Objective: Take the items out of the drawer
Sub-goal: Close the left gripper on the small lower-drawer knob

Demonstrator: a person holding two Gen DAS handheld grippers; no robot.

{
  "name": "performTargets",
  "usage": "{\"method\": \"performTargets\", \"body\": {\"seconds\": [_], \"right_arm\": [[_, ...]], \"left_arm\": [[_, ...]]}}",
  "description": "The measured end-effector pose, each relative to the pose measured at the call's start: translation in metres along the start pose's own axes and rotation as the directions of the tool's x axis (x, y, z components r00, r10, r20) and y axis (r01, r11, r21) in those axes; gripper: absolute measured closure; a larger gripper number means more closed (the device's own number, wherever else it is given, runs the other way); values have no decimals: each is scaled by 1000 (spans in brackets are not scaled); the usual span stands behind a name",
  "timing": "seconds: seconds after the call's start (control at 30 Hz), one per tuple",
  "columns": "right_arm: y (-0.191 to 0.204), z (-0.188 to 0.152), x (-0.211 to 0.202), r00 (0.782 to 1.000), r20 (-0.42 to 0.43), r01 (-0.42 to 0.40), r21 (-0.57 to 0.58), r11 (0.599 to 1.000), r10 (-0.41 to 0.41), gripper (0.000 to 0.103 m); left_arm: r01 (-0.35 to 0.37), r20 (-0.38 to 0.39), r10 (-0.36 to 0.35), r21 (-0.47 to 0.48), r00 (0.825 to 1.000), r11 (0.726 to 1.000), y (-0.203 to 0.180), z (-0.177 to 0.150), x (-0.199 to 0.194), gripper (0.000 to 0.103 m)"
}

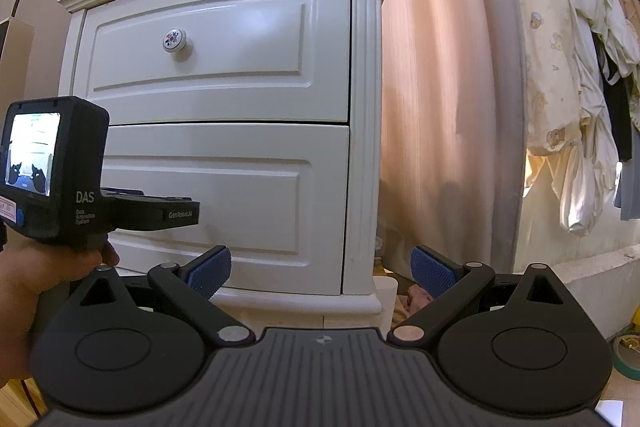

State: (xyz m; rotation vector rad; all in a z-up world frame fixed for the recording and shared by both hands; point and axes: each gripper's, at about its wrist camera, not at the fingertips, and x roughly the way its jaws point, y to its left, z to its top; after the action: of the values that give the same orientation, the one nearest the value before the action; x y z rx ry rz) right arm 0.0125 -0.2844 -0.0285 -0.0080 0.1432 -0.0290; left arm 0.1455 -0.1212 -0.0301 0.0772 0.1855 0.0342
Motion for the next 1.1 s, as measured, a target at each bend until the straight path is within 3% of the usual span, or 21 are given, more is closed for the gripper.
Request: {"method": "performTargets", "body": {"seconds": [0.13,0.47,0.73,1.1], "right_arm": [[0,-1,1,1000,-5,3,-2,1000,-3,0],[0,1,2,1000,-4,6,-8,1000,-6,0],[1,4,1,1000,-5,2,-19,1000,-3,0],[4,0,3,1000,-16,-9,-10,1000,9,0]], "left_arm": [[-1,-3,1,-4,1000,1000,3,0,5,77],[-6,-42,5,-21,999,1000,0,-2,16,78],[-4,-21,4,-29,1000,1000,4,0,23,98],[23,-20,-24,-50,1000,998,11,0,25,100]]}}
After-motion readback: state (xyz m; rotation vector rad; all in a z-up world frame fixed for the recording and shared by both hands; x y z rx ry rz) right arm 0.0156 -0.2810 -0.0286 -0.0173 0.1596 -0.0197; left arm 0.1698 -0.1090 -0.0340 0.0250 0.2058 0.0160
